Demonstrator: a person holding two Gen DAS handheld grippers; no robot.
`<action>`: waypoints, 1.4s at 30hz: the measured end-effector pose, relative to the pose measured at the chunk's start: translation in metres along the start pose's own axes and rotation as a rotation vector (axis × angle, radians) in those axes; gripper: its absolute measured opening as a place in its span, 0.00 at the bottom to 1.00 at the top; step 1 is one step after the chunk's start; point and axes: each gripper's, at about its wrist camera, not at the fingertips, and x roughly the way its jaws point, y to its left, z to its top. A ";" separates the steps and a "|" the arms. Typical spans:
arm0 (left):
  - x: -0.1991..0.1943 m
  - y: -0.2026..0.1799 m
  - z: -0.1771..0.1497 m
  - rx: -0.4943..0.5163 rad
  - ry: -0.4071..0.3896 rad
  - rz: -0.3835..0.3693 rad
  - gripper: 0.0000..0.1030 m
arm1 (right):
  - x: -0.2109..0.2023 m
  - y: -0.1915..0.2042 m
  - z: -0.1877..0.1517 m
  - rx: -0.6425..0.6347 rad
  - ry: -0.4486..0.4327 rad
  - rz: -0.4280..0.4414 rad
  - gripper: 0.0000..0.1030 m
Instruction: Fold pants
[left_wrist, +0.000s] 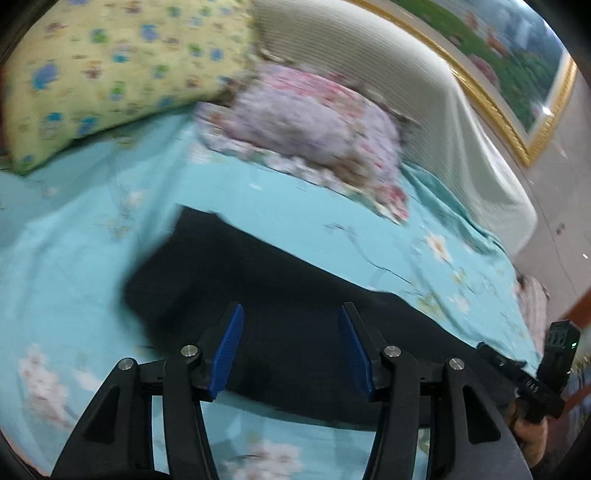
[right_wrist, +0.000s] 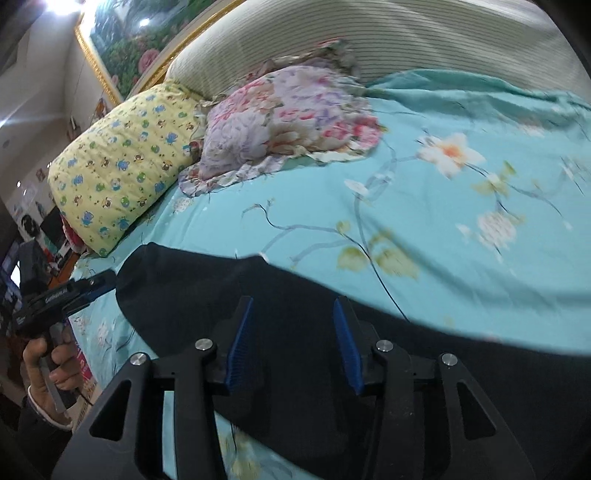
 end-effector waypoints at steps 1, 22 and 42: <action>0.005 -0.010 -0.002 0.014 0.014 -0.015 0.53 | -0.007 -0.004 -0.007 0.013 -0.002 -0.010 0.45; 0.073 -0.202 -0.057 0.390 0.224 -0.239 0.60 | -0.147 -0.092 -0.110 0.319 -0.186 -0.194 0.50; 0.126 -0.333 -0.068 0.658 0.381 -0.395 0.64 | -0.168 -0.154 -0.133 0.545 -0.251 -0.225 0.50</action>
